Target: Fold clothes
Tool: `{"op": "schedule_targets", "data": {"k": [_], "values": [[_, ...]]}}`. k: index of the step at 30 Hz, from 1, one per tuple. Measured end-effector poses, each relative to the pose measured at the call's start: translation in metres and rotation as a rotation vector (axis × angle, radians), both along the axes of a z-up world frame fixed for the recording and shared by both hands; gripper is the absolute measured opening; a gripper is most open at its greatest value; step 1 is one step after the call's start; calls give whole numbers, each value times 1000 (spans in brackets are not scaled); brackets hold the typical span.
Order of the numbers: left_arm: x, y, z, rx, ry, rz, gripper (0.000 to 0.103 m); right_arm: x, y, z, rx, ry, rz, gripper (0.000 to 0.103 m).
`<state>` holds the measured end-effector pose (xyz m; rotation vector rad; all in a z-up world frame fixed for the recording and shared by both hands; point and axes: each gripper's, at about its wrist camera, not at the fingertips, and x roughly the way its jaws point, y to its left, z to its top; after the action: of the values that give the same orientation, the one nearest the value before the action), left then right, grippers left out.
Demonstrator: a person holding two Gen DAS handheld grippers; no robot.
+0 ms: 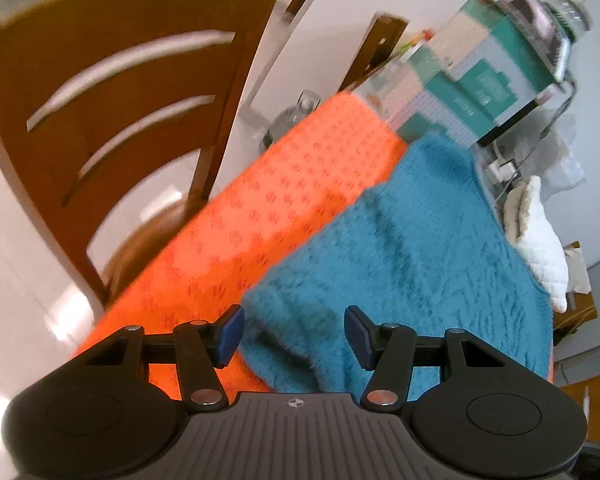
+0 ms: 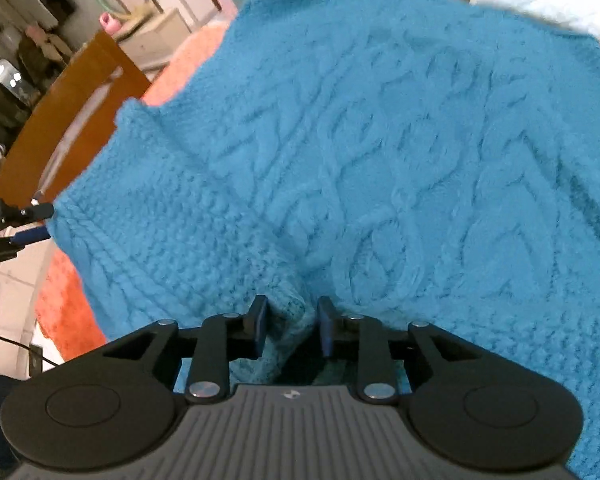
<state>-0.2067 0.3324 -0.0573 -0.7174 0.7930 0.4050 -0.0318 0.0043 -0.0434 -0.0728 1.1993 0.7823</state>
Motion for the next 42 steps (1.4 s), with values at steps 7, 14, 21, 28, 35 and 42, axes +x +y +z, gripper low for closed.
{"op": "schedule_targets", "data": {"k": [7,14,21,28,35,42], "values": [[19,-34,32,249,-36,-140,58,-24,4,18,-23,-98,160,31],[66,-56,-18,311,129,-267,57,-26,18,-9,-113,-108,241,21],[81,-46,21,241,40,-268,59,18,-32,57,-6,-135,125,32],[146,-23,53,177,-28,-264,63,98,-114,93,3,-194,-139,36],[230,-7,46,140,-15,-304,65,174,-161,77,0,-199,-345,41],[317,7,22,87,9,-305,67,252,-176,55,-17,-211,-446,48]]}}
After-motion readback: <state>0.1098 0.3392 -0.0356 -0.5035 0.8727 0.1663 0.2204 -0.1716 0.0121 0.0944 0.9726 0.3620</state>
